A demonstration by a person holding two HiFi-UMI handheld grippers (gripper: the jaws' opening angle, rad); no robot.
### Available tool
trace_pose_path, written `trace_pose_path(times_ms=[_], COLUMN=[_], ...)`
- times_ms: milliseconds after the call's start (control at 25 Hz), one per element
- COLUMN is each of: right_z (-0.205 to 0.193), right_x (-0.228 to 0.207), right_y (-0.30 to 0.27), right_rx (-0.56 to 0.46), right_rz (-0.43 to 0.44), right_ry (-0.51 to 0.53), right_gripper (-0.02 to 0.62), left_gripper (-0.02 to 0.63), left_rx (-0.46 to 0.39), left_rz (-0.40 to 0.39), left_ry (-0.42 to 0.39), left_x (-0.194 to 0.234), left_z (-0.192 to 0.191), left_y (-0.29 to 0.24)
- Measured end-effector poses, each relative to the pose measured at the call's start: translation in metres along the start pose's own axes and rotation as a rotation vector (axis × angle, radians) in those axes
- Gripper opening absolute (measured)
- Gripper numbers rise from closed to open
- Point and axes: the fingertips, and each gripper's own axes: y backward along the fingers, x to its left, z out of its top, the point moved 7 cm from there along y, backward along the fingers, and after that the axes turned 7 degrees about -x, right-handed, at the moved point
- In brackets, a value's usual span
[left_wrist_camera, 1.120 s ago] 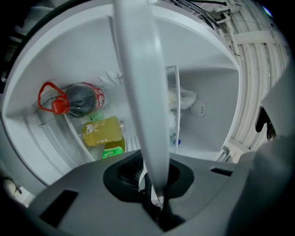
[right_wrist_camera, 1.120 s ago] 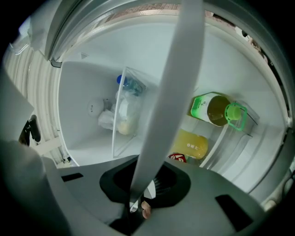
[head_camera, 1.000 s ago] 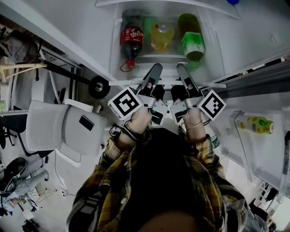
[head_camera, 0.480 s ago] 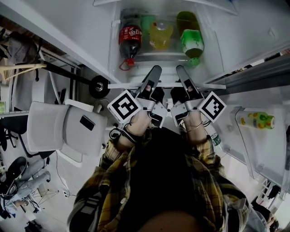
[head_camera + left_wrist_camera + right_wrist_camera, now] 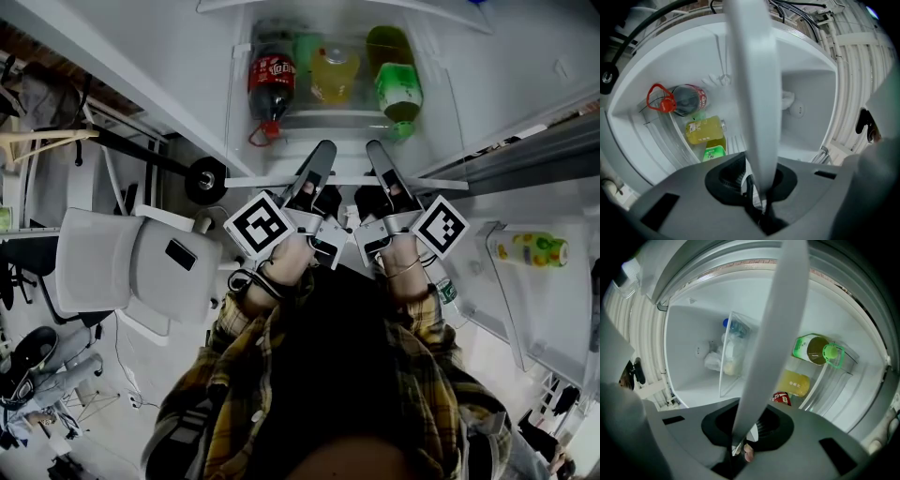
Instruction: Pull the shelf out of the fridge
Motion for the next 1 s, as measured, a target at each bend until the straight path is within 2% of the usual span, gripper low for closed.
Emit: trace_pose_path(times_ms=[1000], right_z=[0.0004], right_x=[-0.0003], right_y=[-0.0010], right_rx=[0.025], right_rz=[-0.001], right_ry=[0.004], right_gripper=[0.055], left_gripper=[0.038], left_rx=[-0.007], left_rz=[0.011], left_ry=[-0.007], left_x=[0.0001], left_z=[0.0001], left_y=[0.0017])
